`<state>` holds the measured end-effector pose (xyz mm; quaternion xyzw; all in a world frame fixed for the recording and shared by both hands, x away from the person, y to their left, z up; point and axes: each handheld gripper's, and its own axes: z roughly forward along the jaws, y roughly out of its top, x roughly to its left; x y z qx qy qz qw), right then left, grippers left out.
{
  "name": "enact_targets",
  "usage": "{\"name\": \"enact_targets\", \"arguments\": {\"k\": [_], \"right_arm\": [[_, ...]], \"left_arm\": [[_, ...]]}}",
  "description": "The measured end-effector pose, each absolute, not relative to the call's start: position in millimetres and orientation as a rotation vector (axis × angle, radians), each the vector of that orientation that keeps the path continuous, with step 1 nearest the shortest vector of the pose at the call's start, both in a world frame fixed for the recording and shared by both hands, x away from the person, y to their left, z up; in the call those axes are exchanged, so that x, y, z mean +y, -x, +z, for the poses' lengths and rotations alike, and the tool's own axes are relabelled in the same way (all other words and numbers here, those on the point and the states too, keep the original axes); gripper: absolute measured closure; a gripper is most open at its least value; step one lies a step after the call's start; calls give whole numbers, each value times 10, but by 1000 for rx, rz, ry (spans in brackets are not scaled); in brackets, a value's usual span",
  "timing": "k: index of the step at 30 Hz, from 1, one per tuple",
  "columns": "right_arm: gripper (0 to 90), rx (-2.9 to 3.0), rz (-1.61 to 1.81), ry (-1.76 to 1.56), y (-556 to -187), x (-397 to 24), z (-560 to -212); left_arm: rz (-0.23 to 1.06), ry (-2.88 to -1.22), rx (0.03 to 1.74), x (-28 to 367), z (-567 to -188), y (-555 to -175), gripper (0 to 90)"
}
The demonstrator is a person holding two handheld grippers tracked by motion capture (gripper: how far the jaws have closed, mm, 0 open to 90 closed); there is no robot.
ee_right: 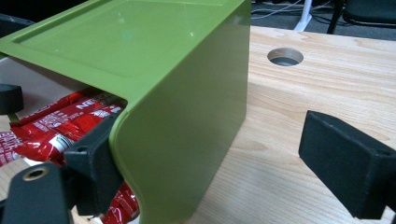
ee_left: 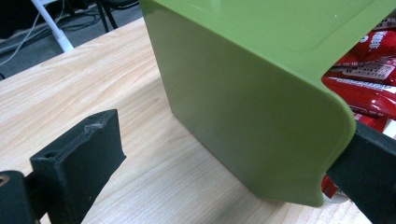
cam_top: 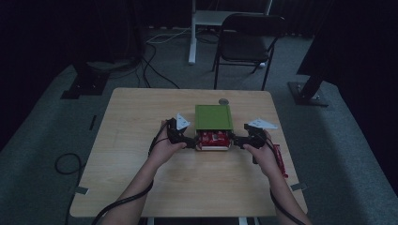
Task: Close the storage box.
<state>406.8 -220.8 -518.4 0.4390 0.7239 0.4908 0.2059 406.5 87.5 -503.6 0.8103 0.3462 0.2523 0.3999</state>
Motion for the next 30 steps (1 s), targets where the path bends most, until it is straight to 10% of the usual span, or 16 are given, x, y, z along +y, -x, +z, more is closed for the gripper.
{"name": "enact_targets", "arguments": {"k": [30], "right_arm": [[125,2004,1403,-1199,-3711,-2354,-5178]], "left_arm": [[578,-1981,894,1193,-4949,-3718,29]]}}
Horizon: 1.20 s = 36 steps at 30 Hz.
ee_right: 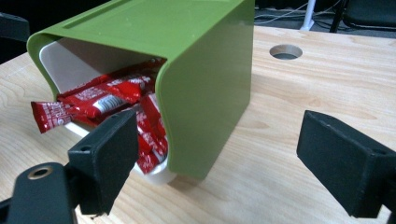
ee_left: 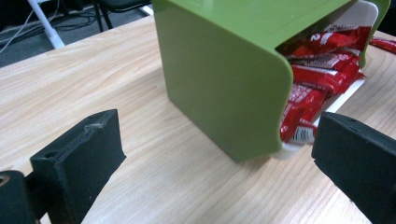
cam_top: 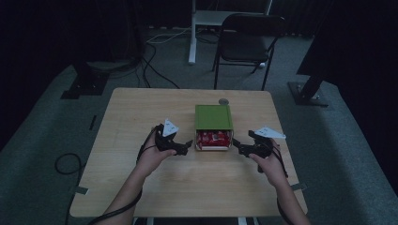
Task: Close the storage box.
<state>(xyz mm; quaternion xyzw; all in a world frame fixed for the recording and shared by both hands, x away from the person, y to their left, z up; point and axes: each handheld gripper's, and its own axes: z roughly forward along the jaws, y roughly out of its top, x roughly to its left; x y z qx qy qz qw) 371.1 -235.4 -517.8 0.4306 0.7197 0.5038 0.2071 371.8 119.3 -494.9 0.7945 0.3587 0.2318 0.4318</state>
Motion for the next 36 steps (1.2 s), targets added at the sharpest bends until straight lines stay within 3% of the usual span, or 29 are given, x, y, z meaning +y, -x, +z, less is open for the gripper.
{"name": "enact_targets", "arguments": {"k": [36], "right_arm": [[119,2052,1244,-1284,-3202,-2815,-5613]], "left_arm": [[641,-1946,1162,2063,-5373,-3213,29]]}}
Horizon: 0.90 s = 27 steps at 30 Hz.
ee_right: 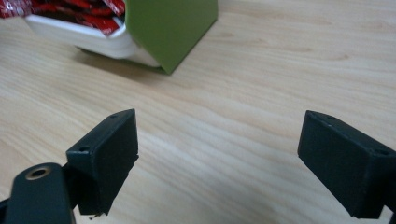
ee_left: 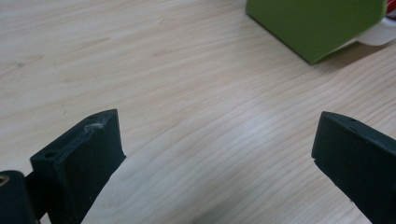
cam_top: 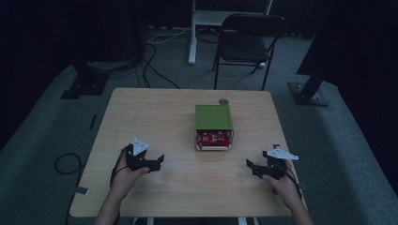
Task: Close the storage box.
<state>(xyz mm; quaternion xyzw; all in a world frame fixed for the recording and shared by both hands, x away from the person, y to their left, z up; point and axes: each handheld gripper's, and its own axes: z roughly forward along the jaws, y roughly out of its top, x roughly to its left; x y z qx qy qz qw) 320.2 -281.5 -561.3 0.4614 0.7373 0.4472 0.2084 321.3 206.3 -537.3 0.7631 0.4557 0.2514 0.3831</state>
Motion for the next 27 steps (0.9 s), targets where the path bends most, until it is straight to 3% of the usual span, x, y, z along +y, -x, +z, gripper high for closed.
{"name": "enact_targets", "arguments": {"k": [27], "right_arm": [[119,2147,1084,-1293,-2883,-2883,-5818]], "left_arm": [[711,-1928,1449,2648,-5637,-2883,29]]}}
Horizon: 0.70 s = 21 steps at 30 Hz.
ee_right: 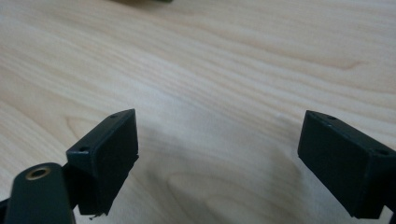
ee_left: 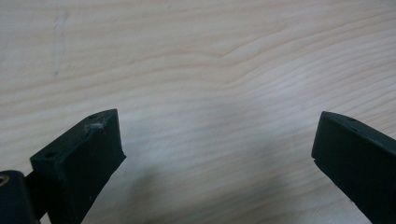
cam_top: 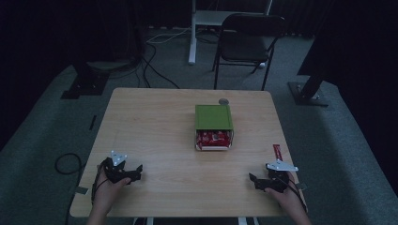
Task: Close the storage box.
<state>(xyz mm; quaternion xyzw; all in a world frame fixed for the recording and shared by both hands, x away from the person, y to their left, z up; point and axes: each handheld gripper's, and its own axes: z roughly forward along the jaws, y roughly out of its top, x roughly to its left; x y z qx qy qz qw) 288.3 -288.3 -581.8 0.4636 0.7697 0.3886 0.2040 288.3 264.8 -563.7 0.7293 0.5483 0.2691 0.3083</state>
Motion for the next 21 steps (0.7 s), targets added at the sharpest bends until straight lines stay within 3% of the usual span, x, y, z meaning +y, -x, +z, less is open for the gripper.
{"name": "enact_targets", "arguments": {"k": [21], "right_arm": [[112,2199,984,-1282,-2852,-2839,-5842]], "left_arm": [[794,-1788,1742,2970,-5743,-2705,29]]}}
